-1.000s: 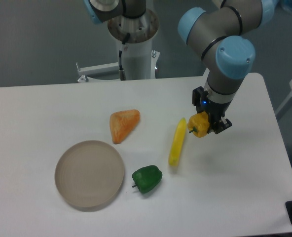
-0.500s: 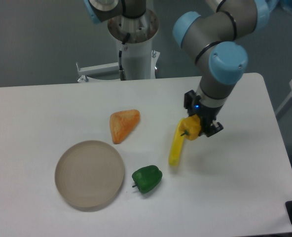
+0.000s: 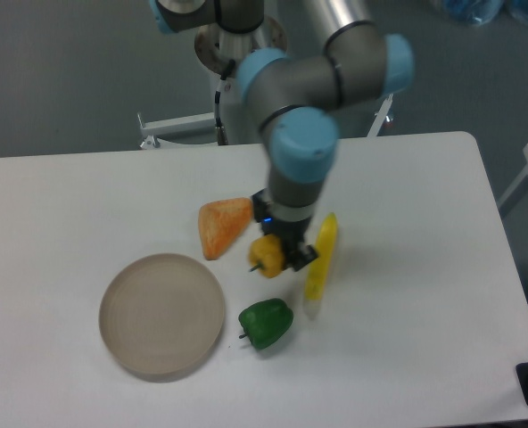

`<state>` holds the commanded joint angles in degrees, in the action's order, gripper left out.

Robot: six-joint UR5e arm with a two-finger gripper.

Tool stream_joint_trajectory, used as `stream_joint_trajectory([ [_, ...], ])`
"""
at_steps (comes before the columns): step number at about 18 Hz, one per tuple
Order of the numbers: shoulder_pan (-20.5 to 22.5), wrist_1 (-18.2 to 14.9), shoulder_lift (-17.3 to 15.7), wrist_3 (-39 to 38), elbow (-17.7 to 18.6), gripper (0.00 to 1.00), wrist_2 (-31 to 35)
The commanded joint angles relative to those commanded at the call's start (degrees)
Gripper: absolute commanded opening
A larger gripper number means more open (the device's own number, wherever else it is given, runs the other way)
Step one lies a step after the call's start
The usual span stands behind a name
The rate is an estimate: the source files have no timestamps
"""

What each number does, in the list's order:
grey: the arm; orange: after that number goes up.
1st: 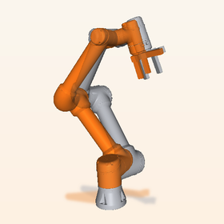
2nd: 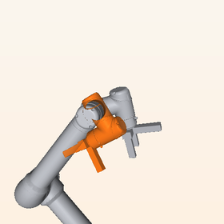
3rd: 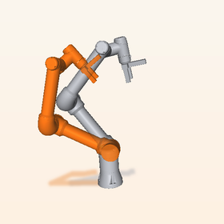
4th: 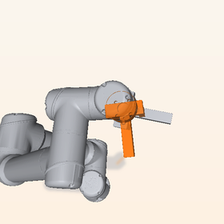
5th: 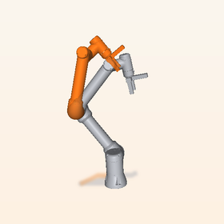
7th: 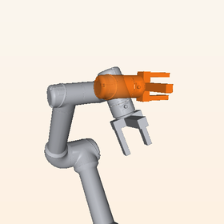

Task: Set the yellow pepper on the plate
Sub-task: 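Carry the yellow pepper over to the beige plate and lower it, then open the gripper to release the pepper onto the plate, then rise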

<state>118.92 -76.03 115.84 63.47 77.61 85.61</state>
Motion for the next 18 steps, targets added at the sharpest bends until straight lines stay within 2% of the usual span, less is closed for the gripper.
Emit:
stream_joint_trajectory([
  [3, -3.0, 2.2, 1.3, -2.5, -0.6, 0.23, -0.4],
  [7, -8.3, 6.3, 6.4, -8.3, -3.2, 0.25, -0.4],
  [9, -9.5, 7.6, 7.9, -8.4, -3.1, 0.28, -0.3],
  [12, -10.6, 8.8, 8.8, -10.4, -3.0, 0.39, -0.2],
  [13, -11.1, 9.2, 9.0, -10.6, -3.0, 0.49, -0.1],
  [14, -11.5, 9.8, 9.1, -10.7, -3.0, 0.69, 0.0],
  [15, -11.6, 10.5, 9.1, -11.0, -3.0, 1.0, 0.4],
  [18, -12.5, 12.0, 8.9, -12.1, -2.9, 1.0, 2.7],
])
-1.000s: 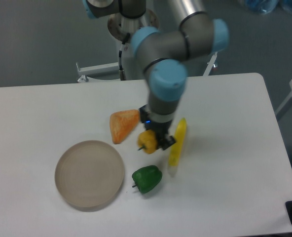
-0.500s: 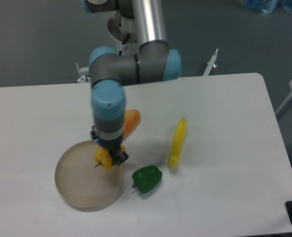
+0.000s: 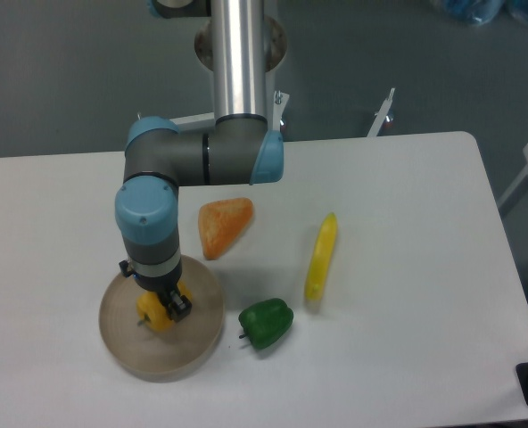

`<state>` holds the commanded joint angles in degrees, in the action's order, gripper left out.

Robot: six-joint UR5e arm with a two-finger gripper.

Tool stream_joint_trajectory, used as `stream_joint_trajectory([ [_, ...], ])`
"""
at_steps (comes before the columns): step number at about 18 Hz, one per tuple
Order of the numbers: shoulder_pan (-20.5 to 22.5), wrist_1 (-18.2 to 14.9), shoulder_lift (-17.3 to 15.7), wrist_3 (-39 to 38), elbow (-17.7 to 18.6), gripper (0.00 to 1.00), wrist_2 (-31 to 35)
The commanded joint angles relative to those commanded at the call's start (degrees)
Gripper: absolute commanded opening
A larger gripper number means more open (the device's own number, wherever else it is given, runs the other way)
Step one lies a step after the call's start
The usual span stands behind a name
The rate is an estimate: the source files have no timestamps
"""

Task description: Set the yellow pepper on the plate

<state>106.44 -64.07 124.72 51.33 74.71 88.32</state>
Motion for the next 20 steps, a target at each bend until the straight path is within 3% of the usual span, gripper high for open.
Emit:
stream_joint_trajectory([
  [3, -0.4, -0.1, -0.7, 0.4, -0.6, 1.0, 0.8],
  [6, 2.4, -0.1, -2.9, 1.2, -0.8, 1.0, 0.8],
  [10, 6.7, -0.8, -6.2, 9.7, -0.6, 1.0, 0.9],
  [20, 19.6, -12.6, -10.5, 23.1, -0.9, 1.0, 0.8],
])
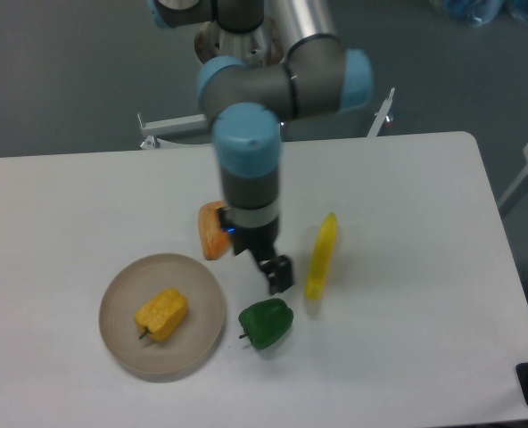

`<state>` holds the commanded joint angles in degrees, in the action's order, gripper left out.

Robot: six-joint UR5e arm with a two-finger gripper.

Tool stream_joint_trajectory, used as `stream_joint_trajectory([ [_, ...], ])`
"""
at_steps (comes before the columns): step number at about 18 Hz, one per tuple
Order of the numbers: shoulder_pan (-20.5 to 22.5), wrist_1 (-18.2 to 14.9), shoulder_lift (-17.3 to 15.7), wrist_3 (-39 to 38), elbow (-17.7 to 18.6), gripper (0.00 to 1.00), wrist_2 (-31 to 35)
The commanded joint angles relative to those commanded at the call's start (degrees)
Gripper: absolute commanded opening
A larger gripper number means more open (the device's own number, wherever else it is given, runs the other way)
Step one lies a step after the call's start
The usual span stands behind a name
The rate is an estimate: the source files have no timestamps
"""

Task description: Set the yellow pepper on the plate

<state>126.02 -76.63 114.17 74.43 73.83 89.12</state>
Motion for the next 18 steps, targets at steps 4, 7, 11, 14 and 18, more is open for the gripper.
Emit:
stream_joint_trajectory([
  [4, 5.4, -2.6, 0.2, 7.0, -0.3, 1.0, 0.0],
  [7, 6.9, -7.6, 0.2, 12.0, -1.9, 1.0, 0.1],
  [11, 7.0, -7.1, 0.5, 12.3, -1.5, 1.0, 0.3],
  [14, 7.2, -7.0, 0.4, 13.9, -1.1, 1.0, 0.3],
  [18, 7.9, -7.0, 0.3, 14.9, -1.1, 1.0, 0.3],
])
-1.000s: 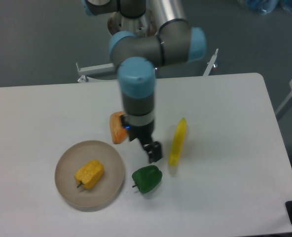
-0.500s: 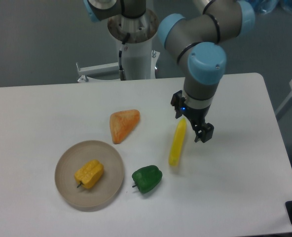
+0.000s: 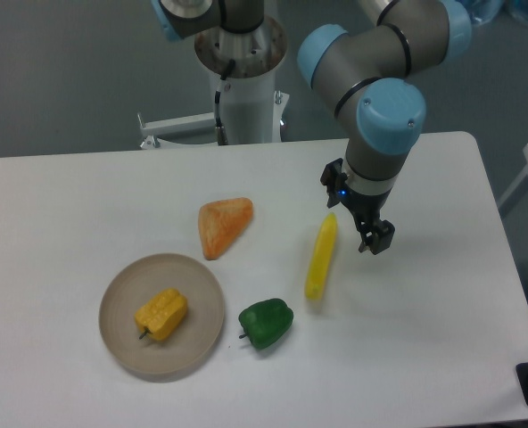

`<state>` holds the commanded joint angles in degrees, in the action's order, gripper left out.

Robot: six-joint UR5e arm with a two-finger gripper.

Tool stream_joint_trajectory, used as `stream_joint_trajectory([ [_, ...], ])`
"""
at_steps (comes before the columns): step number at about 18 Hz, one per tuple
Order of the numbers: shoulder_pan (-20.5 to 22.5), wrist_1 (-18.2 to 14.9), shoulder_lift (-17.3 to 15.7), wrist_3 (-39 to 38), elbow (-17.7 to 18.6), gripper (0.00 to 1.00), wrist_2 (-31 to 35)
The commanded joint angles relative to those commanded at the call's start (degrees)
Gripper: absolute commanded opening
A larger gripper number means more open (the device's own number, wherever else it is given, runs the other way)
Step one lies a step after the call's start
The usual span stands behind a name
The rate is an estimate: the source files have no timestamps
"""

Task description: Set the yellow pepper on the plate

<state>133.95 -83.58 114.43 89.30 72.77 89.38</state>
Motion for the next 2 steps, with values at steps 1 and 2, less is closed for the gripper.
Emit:
stream_joint_trajectory([
  [1, 0.0, -0.1, 0.0, 0.0, 0.0, 1.0, 0.0],
  [2, 0.0, 0.0, 0.1, 0.0, 0.0, 1.0, 0.0],
])
